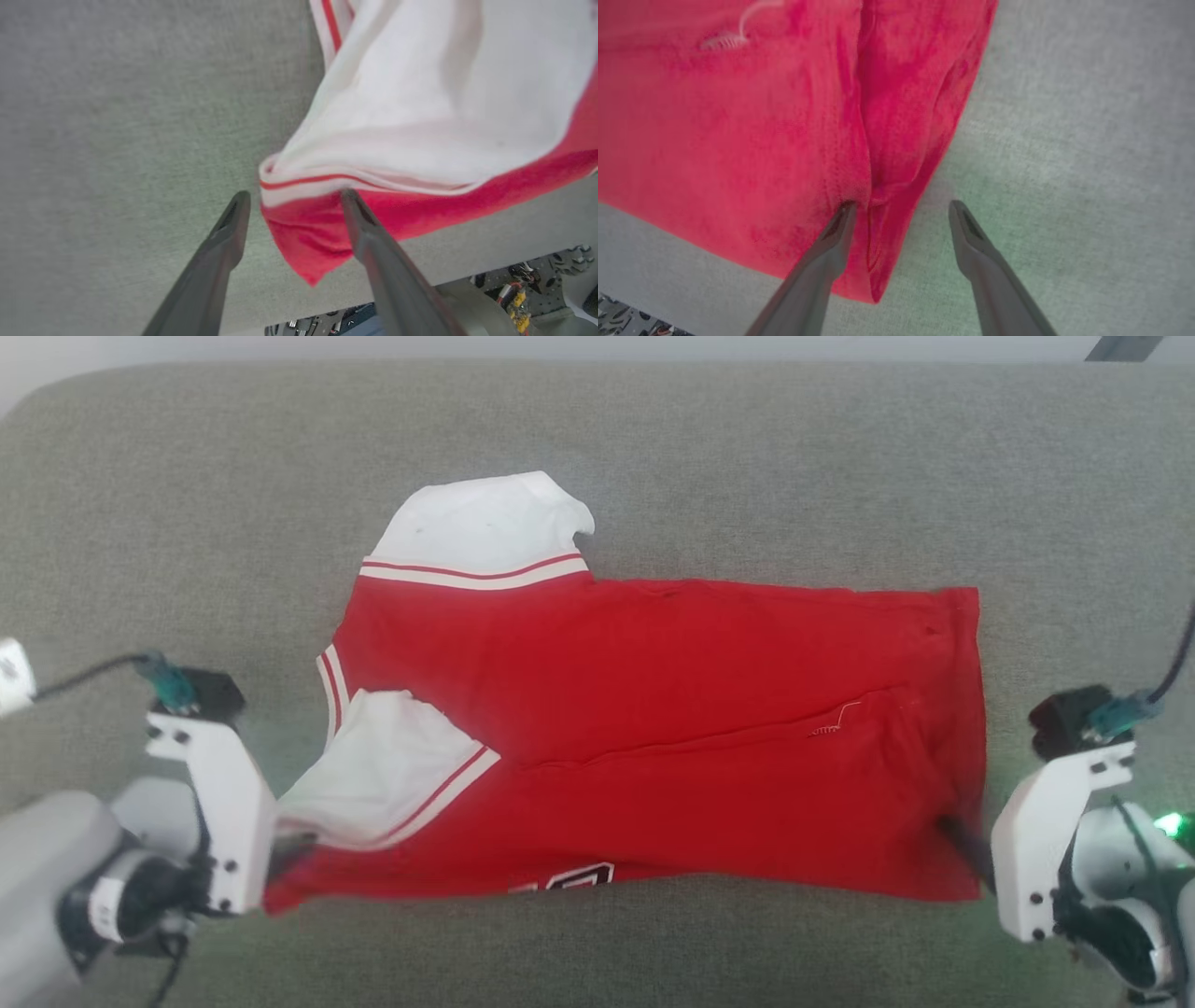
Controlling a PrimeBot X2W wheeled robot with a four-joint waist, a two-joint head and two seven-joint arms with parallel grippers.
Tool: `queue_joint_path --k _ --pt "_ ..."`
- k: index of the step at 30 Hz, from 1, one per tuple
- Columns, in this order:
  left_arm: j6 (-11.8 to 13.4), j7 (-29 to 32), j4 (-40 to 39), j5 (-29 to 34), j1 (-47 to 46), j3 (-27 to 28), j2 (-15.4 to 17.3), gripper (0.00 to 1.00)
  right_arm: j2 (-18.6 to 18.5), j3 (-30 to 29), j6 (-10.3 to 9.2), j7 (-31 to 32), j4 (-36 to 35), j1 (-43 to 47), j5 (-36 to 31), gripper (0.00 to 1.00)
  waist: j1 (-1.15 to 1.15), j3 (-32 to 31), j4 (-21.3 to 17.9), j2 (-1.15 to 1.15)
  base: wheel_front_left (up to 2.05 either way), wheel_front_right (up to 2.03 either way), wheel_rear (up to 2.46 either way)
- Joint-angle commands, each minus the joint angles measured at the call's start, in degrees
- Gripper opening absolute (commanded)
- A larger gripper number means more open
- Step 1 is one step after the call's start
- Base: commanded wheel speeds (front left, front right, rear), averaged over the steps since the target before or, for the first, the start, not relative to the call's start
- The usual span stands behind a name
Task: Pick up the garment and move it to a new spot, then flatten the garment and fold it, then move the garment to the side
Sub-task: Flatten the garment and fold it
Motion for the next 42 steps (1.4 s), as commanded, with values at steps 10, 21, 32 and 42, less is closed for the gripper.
queue_joint_path --k 10,21,32,42 --pt "2.3 2.0 -6.1 3.1 -7.9 3.7 4.9 1.00 1.6 -0.3 -0.03 -13.5 -3.7 -5.6 -1.6 1.00 0.00 0.9 -3.3 0.00 0.00 0.00 0.00" --pt "-4.9 -2.5 7.9 8.8 -18.4 7.0 0.3 1.00 7.2 2.9 -0.02 -38.9 -0.1 -15.7 -7.1 1.00 0.00 5.4 -10.8 0.00 0.00 0.00 0.00" --pt "-12.4 -0.4 23.3 10.6 -26.9 7.0 -3.9 1.00 11.8 5.1 -0.03 -49.5 6.2 -19.2 -9.3 1.00 0.00 11.4 -16.8 0.00 0.00 0.00 0.00" --pt "-12.4 6.6 31.0 10.6 -30.5 5.5 -6.4 1.00 12.6 6.8 -0.03 -49.4 7.8 -19.8 -8.6 1.00 0.00 14.4 -18.9 0.00 0.00 0.00 0.00"
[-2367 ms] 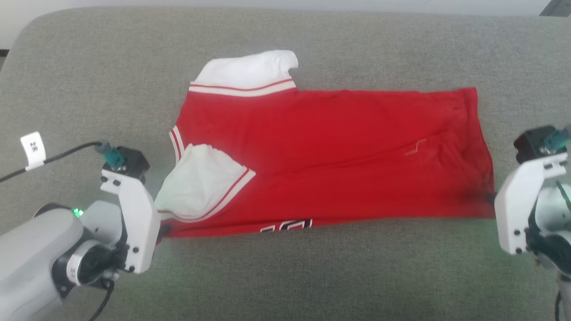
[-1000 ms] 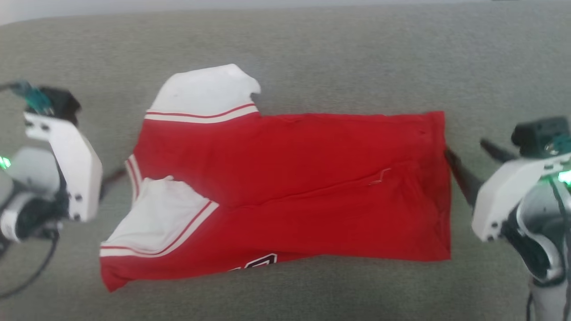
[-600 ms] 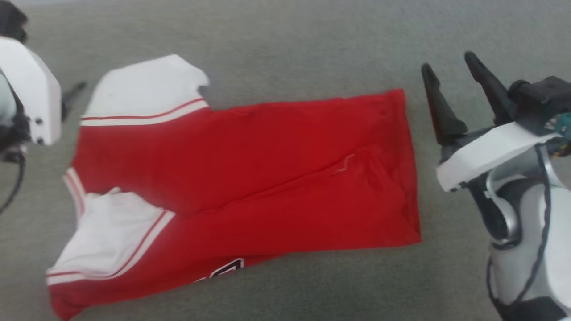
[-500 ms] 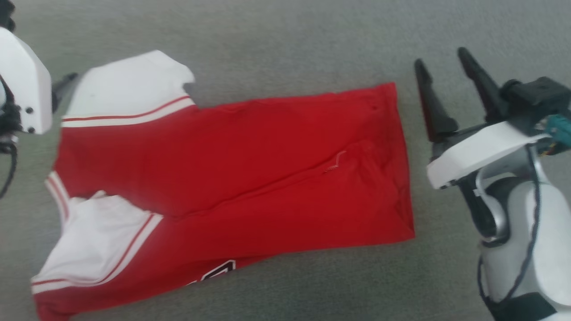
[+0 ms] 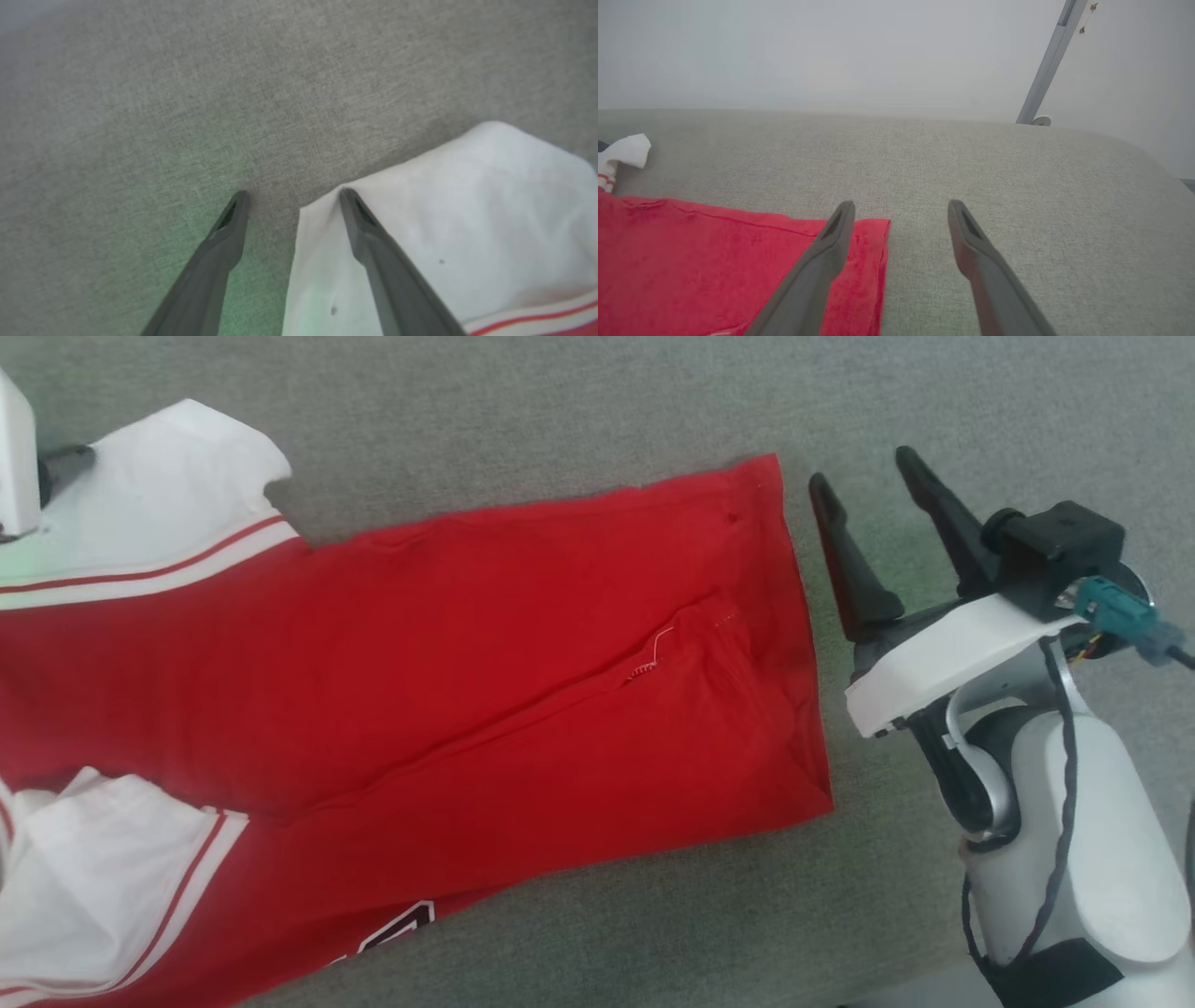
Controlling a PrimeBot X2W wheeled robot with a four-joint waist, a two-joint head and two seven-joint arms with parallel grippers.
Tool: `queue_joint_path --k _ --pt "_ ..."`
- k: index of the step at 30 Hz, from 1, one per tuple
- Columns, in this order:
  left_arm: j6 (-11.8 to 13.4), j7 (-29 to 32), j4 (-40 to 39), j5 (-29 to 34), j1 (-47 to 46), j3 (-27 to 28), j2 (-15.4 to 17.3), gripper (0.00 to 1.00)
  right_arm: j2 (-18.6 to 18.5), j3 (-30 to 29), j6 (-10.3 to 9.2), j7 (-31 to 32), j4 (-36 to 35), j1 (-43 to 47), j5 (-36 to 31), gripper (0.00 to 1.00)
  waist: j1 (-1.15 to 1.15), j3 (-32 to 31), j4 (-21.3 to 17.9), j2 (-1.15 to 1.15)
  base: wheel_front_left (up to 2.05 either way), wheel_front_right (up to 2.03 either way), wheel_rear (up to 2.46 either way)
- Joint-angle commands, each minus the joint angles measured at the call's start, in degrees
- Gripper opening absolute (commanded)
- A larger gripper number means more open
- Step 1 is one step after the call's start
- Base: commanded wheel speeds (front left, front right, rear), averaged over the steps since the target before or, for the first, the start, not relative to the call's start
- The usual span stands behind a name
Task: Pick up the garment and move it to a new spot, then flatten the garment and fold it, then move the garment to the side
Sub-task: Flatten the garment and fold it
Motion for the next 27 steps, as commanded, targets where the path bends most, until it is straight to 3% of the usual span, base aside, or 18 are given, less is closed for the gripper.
queue_joint_path --k 1,5,6,7,10,16,27 --pt "0.4 1.0 1.1 0.2 0.5 -0.7 -0.6 1.00 0.3 0.2 0.00 0.1 0.0 -0.6 0.3 1.00 0.00 0.6 -0.4 0.00 0.00 0.00 0.00" --pt "0.9 5.1 3.8 -1.6 1.6 -1.5 -2.2 1.00 0.3 0.8 0.00 1.6 0.2 -1.1 0.6 1.00 0.00 1.0 -0.6 0.00 0.00 0.00 0.00" --pt "1.3 6.2 4.3 -2.5 1.9 -1.4 -2.6 0.56 0.2 1.0 0.00 2.1 0.2 -1.3 1.0 1.00 0.00 1.1 -0.6 0.00 0.00 0.00 0.00" --pt "1.5 7.8 4.7 -3.3 2.4 -1.6 -2.9 0.00 0.0 1.2 0.00 2.9 0.2 -1.6 1.3 1.00 0.00 1.1 -0.6 0.00 0.00 0.00 0.00" --pt "2.0 10.3 4.6 -4.4 3.0 -1.7 -3.8 0.00 -0.6 1.6 0.00 5.4 0.2 -2.8 1.8 1.00 0.00 1.1 -0.3 0.00 0.00 0.00 0.00" --pt "2.3 9.4 3.3 -5.0 2.2 -0.8 -4.7 0.00 -1.9 3.1 0.01 13.6 3.2 -7.3 3.8 1.00 0.00 1.4 0.3 0.00 0.00 0.00 0.00" --pt "1.5 5.3 2.6 -3.3 -0.8 -0.2 -7.3 0.00 -4.7 7.3 0.01 35.5 14.2 -17.2 7.5 1.00 0.00 2.4 2.8 0.00 0.00 0.00 0.00"
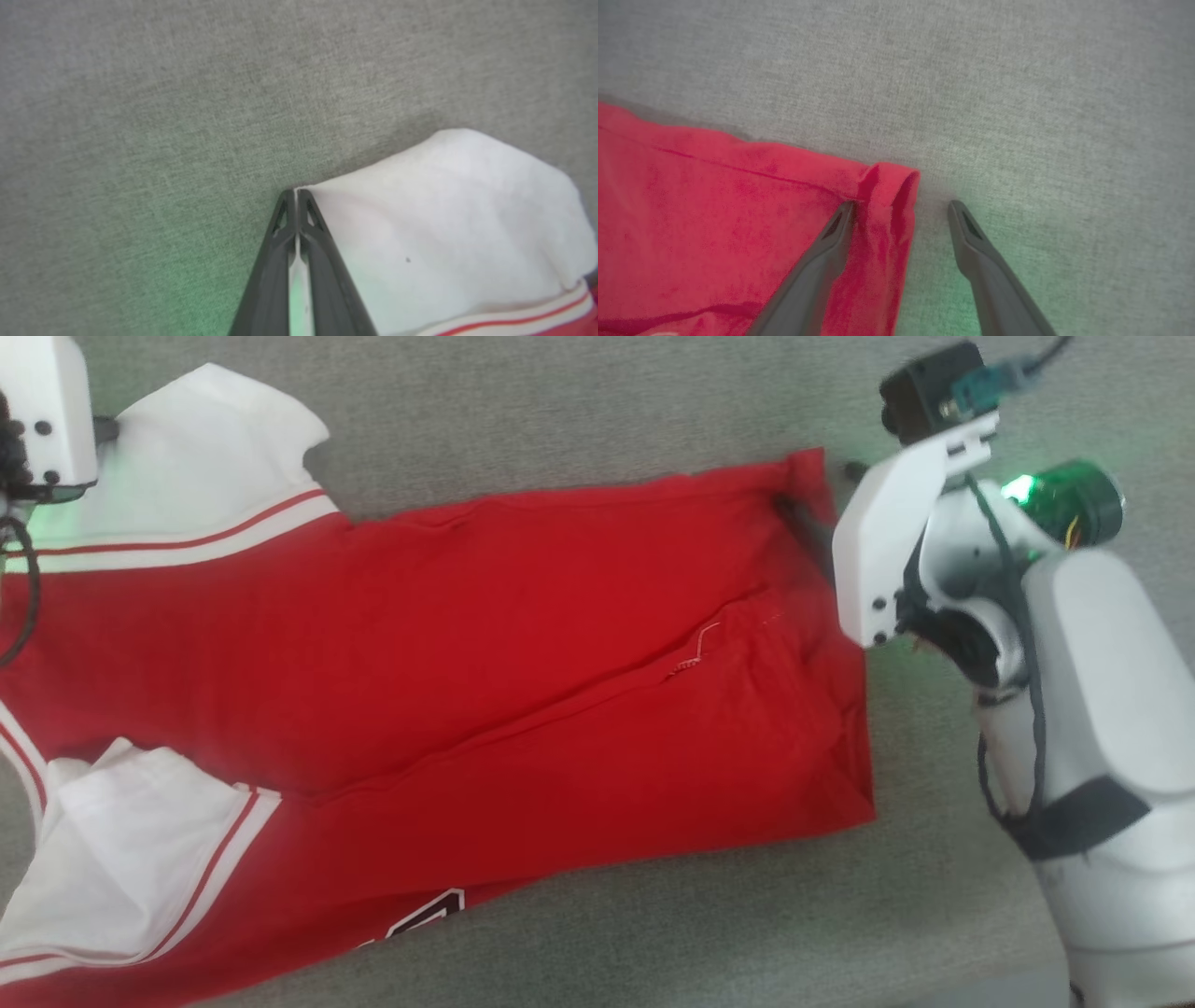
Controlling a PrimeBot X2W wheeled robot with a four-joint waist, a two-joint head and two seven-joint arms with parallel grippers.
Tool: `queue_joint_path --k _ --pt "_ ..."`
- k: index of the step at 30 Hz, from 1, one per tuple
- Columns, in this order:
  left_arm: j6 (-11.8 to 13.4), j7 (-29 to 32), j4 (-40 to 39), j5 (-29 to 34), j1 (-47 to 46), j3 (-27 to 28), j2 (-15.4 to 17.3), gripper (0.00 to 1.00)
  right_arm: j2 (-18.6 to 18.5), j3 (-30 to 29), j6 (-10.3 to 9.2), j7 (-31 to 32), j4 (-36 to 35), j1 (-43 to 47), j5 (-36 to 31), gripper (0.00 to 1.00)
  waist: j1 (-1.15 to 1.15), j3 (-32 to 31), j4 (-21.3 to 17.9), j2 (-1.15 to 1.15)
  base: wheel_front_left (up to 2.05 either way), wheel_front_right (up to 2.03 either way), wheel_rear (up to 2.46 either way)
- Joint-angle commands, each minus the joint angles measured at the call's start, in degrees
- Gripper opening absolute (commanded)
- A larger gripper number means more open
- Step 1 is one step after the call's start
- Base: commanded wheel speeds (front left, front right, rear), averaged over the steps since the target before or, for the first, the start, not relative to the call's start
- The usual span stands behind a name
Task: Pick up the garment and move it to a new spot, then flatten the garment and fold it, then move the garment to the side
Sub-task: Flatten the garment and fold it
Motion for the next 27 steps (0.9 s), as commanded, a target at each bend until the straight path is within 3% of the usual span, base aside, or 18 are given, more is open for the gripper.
queue_joint_path --k 1,3,4,5,10,18,22,27 --pt "-0.6 -0.5 0.4 0.3 1.7 -1.3 -2.1 0.00 -0.1 0.9 0.02 1.9 1.6 -1.0 0.3 1.00 0.00 0.3 0.5 0.00 0.00 0.00 0.00" --pt "-0.9 -1.3 0.6 0.5 1.2 -1.0 -2.8 0.00 -0.3 1.6 0.02 4.3 3.3 -2.0 0.8 1.00 0.00 0.5 1.0 0.00 0.00 0.00 0.00" --pt "-1.0 -1.8 0.8 0.6 1.0 -0.9 -3.1 0.00 -0.5 2.0 0.02 5.3 4.0 -2.6 0.5 0.22 0.00 0.6 1.2 0.00 0.00 0.00 0.00" --pt "-1.2 -2.5 1.0 0.6 0.7 -0.8 -3.6 0.00 -0.6 2.2 0.02 5.7 4.5 -3.0 0.6 0.00 0.00 0.5 1.5 0.00 0.00 0.00 0.00" --pt "-2.5 -3.8 2.1 0.8 -0.1 -0.6 -4.9 0.00 -1.3 1.0 -0.02 6.4 5.3 -3.4 -0.2 0.00 0.00 -0.7 3.2 0.00 0.00 0.00 0.00" --pt "-3.8 -3.7 0.5 0.5 -1.1 -0.4 -5.3 0.00 -3.4 -1.5 -0.01 4.3 0.5 -1.3 -1.0 0.00 0.00 -4.8 6.3 0.00 0.00 0.00 0.00" --pt "-3.3 -3.2 -2.9 0.6 0.4 -0.9 -4.5 0.00 -5.1 -2.8 -0.01 3.9 -2.3 1.2 -0.9 0.00 0.00 -7.3 8.0 0.00 0.00 0.00 0.00" --pt "-1.0 -2.5 -9.9 0.1 3.3 -1.1 -2.3 0.00 -6.8 -5.1 -0.01 4.8 -6.5 5.5 -0.3 0.00 0.00 -10.4 10.1 0.00 0.00 0.00 0.00"
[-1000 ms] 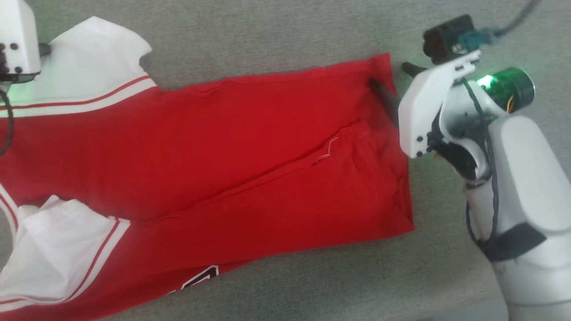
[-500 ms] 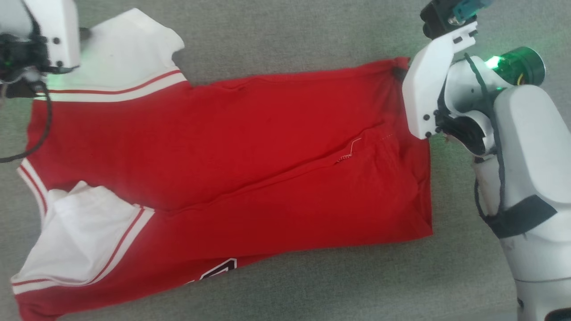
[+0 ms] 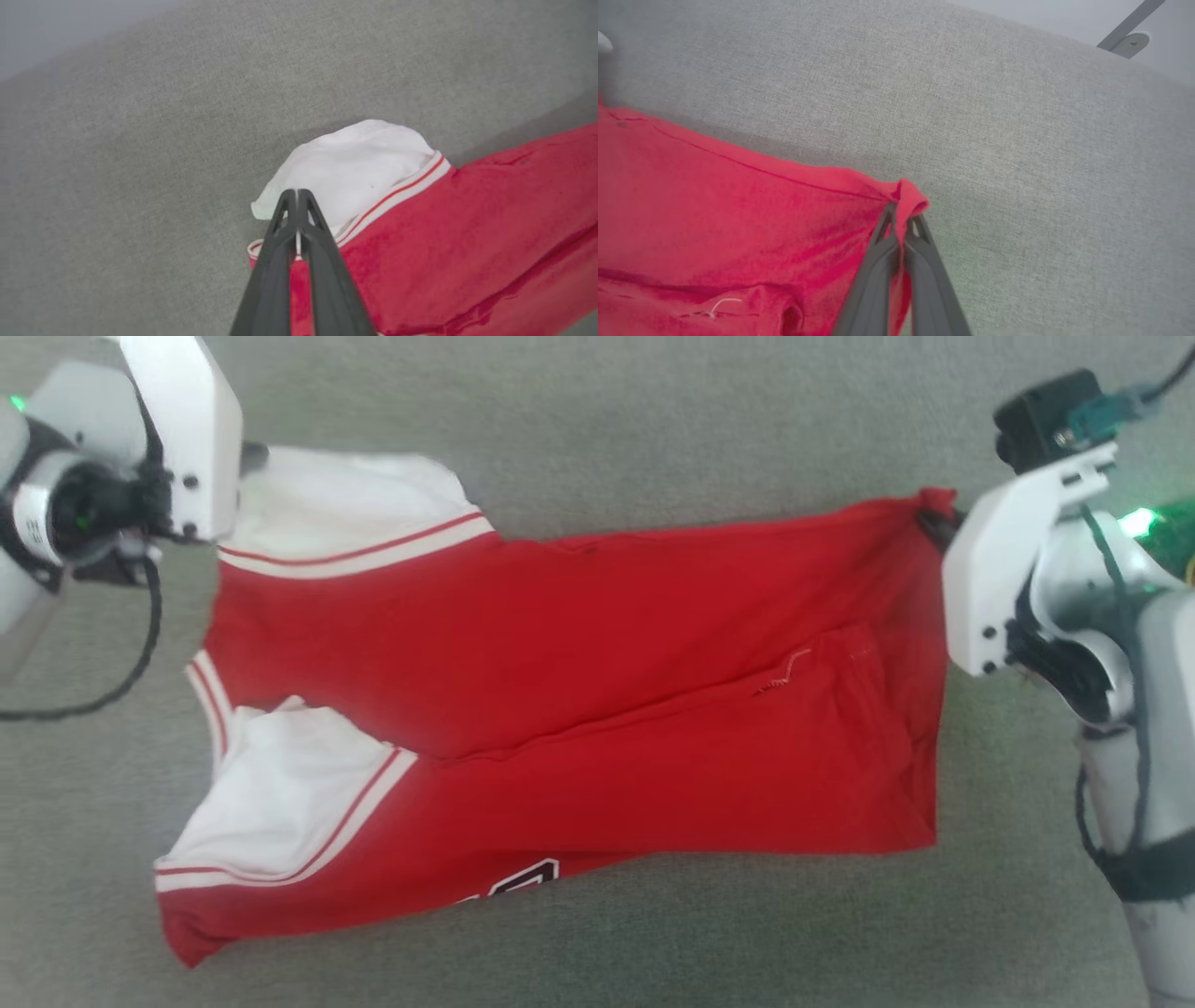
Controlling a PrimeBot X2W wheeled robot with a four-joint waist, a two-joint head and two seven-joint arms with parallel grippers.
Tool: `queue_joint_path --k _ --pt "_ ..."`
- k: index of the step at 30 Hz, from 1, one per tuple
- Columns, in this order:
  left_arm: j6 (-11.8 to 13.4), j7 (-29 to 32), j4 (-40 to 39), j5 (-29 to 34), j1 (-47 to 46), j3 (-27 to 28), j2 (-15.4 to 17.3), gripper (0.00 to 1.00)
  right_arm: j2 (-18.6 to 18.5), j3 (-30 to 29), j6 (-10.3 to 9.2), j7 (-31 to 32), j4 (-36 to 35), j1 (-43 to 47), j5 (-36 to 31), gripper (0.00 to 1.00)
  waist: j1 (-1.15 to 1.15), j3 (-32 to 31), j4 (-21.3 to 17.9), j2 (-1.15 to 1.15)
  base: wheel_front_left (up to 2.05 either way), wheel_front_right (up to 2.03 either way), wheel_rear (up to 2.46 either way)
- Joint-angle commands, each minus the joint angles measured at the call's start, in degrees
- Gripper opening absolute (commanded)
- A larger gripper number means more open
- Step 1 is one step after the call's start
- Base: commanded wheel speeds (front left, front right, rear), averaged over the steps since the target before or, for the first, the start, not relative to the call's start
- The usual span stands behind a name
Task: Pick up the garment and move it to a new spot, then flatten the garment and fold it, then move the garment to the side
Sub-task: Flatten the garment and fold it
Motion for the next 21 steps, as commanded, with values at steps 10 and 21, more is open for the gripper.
queue_joint_path --k 10,21 --pt "8.8 0.1 -21.9 -2.7 10.3 0.0 8.6 0.00 -2.8 -3.4 -0.05 3.6 -8.5 10.5 1.9 0.00 0.00 -4.8 3.7 0.00 0.00 0.00 0.00" --pt "17.0 -2.2 -38.0 -5.7 23.0 -2.3 15.8 0.00 -2.4 -6.2 -0.04 7.5 -10.8 20.6 3.3 0.00 0.00 -6.3 4.4 0.00 0.00 0.00 0.00"
